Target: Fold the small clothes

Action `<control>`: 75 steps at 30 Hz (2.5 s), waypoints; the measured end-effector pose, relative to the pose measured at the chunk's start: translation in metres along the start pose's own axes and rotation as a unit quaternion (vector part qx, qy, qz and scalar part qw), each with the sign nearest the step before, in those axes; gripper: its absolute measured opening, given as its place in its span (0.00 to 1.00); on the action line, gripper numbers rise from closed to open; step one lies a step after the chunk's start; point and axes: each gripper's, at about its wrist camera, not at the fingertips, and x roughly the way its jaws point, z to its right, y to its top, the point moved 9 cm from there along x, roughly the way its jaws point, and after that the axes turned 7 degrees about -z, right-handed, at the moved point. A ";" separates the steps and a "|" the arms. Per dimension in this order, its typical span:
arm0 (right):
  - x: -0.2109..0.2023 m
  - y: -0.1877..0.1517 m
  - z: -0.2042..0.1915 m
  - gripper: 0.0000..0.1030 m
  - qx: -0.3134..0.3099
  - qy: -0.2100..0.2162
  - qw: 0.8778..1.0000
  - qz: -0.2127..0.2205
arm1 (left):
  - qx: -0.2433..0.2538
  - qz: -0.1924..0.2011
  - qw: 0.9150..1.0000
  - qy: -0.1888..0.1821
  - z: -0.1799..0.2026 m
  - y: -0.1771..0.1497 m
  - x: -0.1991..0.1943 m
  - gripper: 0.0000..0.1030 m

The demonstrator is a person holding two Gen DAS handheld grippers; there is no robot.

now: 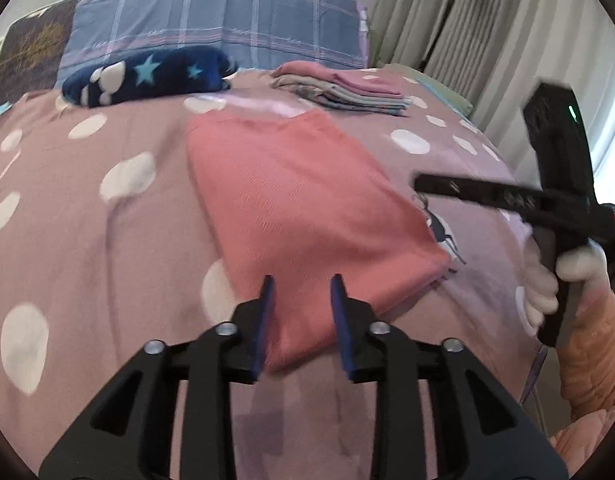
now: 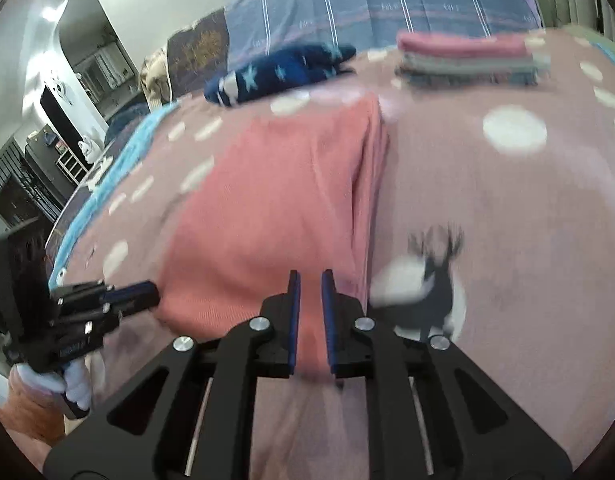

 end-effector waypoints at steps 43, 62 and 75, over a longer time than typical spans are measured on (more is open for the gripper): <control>0.080 0.046 0.031 0.72 0.034 0.138 0.986 -0.091 | -0.063 -0.061 0.989 -0.117 -0.053 0.066 0.087 0.72; 0.067 0.065 0.009 0.22 -0.012 0.062 0.997 -0.044 | -0.011 -0.001 0.998 -0.054 -0.029 0.100 0.056 0.26; -0.096 0.079 -0.014 0.22 -0.078 -0.016 0.986 0.148 | 0.093 0.112 0.989 -0.033 0.078 0.158 -0.049 0.26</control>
